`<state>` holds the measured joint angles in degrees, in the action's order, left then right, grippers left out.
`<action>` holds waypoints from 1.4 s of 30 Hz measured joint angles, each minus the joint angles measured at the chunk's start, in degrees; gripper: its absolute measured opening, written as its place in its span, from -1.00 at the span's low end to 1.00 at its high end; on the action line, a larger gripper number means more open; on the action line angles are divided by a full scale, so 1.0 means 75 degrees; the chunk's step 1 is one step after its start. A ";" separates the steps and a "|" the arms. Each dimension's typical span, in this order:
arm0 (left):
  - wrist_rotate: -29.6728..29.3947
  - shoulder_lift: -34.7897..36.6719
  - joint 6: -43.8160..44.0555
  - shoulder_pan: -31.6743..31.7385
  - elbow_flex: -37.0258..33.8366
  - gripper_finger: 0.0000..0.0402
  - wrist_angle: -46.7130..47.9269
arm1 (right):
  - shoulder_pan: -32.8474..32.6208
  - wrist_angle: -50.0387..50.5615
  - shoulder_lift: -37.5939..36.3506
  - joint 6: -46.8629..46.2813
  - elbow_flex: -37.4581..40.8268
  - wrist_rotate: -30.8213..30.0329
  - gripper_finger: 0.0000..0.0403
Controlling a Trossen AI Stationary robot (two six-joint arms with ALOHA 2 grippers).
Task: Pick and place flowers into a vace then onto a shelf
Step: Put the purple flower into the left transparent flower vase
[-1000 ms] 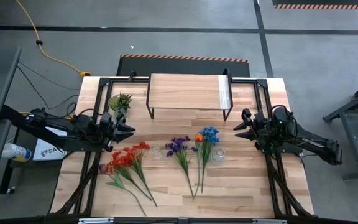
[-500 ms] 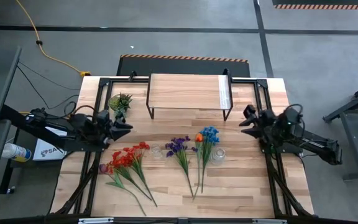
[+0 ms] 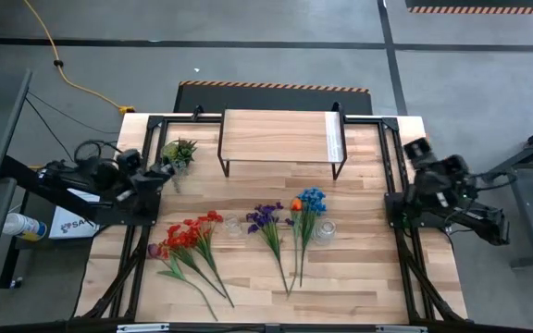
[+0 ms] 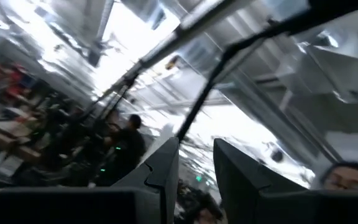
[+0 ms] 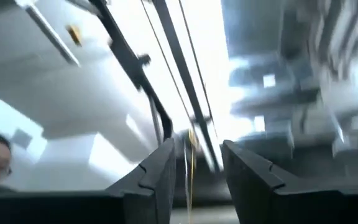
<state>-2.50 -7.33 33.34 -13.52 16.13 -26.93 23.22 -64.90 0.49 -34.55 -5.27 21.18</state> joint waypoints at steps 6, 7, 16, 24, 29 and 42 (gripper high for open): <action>0.0224 -0.0060 -0.0038 0.0000 0.1975 -0.32 0.2665 | -0.0003 0.0618 0.0273 0.0078 -0.1516 0.0238 -0.39; 0.0222 -0.0111 -0.0012 0.0000 0.2330 -0.32 0.3146 | -0.0003 0.0980 0.0382 0.0209 -0.1889 0.0387 -0.39; 0.0248 -0.1082 0.1181 0.0000 0.5040 -0.32 0.6300 | -0.0003 0.5495 0.2293 0.1453 -0.5690 0.1281 -0.39; 0.0253 -0.2298 0.1828 0.0000 0.6322 -0.32 0.7504 | -0.0003 0.7042 0.4764 0.1680 -0.8636 0.2389 -0.39; 0.0256 -0.3045 0.2186 0.0000 0.6624 -0.32 0.7633 | -0.0003 0.7843 0.6233 0.1674 -1.0163 0.3245 -0.39; 0.1115 -0.4609 0.3627 0.0000 0.7187 -0.32 0.7679 | -0.0003 1.0065 0.8877 0.1674 -1.2809 0.4763 -0.39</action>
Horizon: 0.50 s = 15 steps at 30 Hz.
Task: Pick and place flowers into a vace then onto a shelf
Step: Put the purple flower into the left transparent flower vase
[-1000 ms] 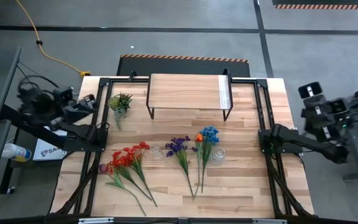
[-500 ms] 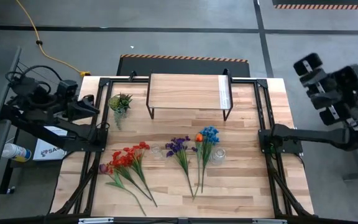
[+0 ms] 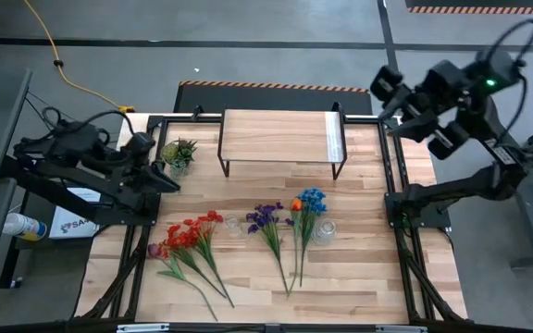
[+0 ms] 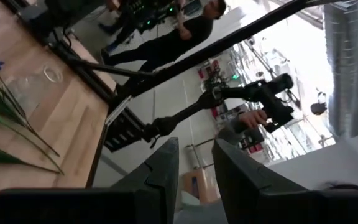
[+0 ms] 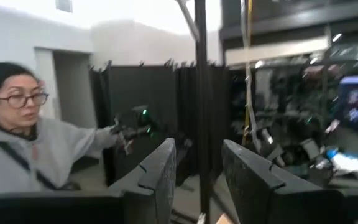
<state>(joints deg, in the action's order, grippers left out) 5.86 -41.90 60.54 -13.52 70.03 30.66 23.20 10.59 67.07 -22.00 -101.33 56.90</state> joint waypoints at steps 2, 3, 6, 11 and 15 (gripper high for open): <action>0.0086 -0.0165 0.0000 0.0000 0.0168 -0.32 0.0106 | 0.0000 0.0257 0.0220 0.0004 -0.0243 0.0195 -0.39; 0.0115 -0.0224 -0.0007 0.0000 0.0276 -0.32 0.0282 | -0.0008 0.0393 0.0315 0.0014 -0.0336 0.0266 -0.39; 0.0078 -0.0321 -0.0010 0.0000 0.0635 -0.32 0.1071 | -0.0242 0.0677 0.0554 0.0198 -0.0546 0.0310 -0.39; -0.0527 -0.0334 0.0000 -0.0006 0.1150 -0.32 0.2905 | -0.0943 0.1022 0.0807 0.0456 -0.0758 0.0319 -0.39; -0.1021 -0.0227 0.0104 -0.0003 0.1245 -0.32 0.3776 | -0.1663 0.1784 0.0918 0.1017 -0.0881 -0.0336 -0.39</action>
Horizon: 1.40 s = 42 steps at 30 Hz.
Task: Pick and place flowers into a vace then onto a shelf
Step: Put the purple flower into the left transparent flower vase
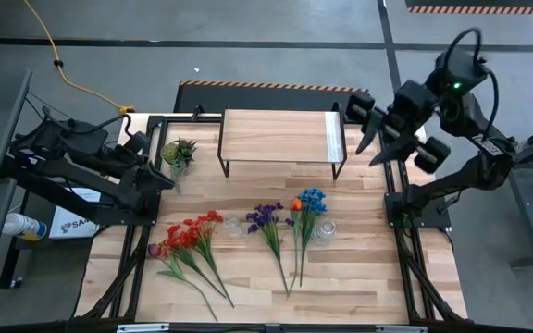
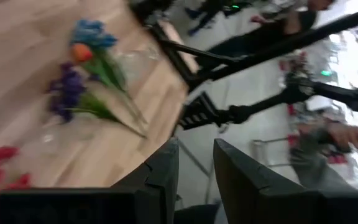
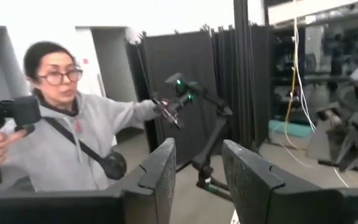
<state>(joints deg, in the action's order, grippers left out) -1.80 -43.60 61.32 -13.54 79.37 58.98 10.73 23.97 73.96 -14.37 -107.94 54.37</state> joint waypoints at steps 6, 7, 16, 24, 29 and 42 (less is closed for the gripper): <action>-0.0132 0.0013 0.0000 0.0000 0.0000 -0.32 0.0501 | -0.1260 0.1437 0.0121 0.0587 0.0003 -0.2137 -0.39; -0.0134 0.0007 -0.0002 0.0000 0.0000 -0.32 0.0586 | -0.1505 0.1601 0.0164 0.0586 0.0000 -0.2520 -0.39; -0.0144 0.0013 -0.0013 0.0000 0.0000 -0.32 0.1294 | -0.3669 0.2033 0.1110 0.0194 0.0009 -0.4739 -0.39; -0.0220 0.0010 -0.0330 0.0000 0.0000 -0.32 0.1687 | -0.4968 0.2154 0.2170 -0.1265 0.0012 -0.6237 -0.39; -0.0241 0.0010 -0.0409 0.0000 0.0000 -0.32 0.1839 | -0.5446 0.2156 0.2832 -0.2484 0.0012 -0.6645 -0.39; -0.0252 0.0013 -0.0802 0.0000 -0.0006 -0.32 0.2223 | -0.6072 0.3171 0.4218 -0.5550 0.0012 -0.7287 -0.39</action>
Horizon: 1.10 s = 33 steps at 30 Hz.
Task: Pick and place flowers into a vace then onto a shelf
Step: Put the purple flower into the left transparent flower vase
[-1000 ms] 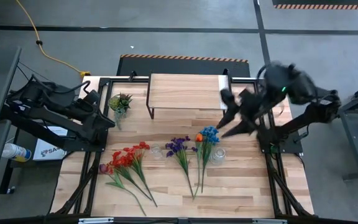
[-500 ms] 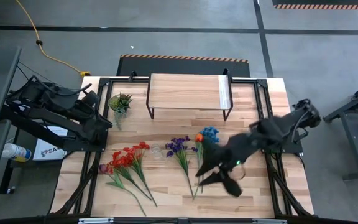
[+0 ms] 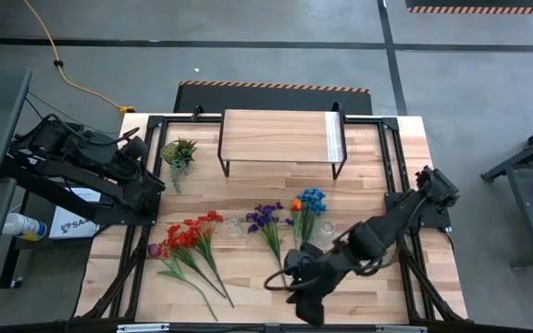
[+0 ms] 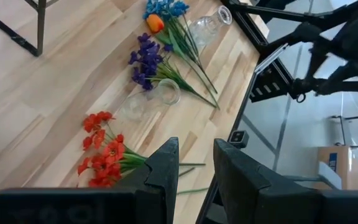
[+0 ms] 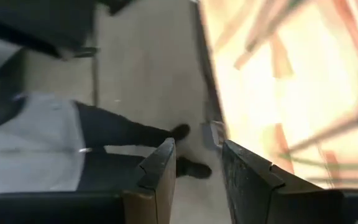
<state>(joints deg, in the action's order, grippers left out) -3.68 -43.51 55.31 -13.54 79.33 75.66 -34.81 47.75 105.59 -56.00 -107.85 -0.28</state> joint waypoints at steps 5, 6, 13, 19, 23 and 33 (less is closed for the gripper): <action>-0.0003 0.0000 0.0000 0.0000 0.0000 -0.32 0.0281 | -0.0144 0.0355 0.0388 -0.1220 0.0000 -0.0593 -0.39; -0.0004 0.0000 0.0000 0.0000 0.0000 -0.32 0.0350 | -0.0153 0.0352 0.0466 -0.1414 0.0000 -0.0703 -0.39; -0.0025 0.0000 0.0000 0.0002 -0.0003 -0.32 0.0822 | -0.0168 0.0317 0.1015 -0.2476 0.0000 -0.1522 -0.39; -0.0070 0.0000 -0.0042 0.0003 -0.0003 -0.32 0.1012 | -0.0059 0.0332 0.1559 -0.2916 0.0000 -0.1496 -0.39; -0.0123 -0.0001 -0.0217 0.0003 -0.0003 -0.32 0.1020 | 0.0104 0.0391 0.1798 -0.3065 0.0000 -0.1756 -0.39; -0.0178 -0.0001 -0.0224 0.0003 -0.0003 -0.32 0.1231 | 0.0560 0.1068 0.1865 -0.3018 -0.0005 -0.2107 -0.39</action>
<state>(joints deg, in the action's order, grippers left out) -5.01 -43.51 53.63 -13.52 79.31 84.89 -30.61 55.76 119.58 -78.63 -107.89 -16.09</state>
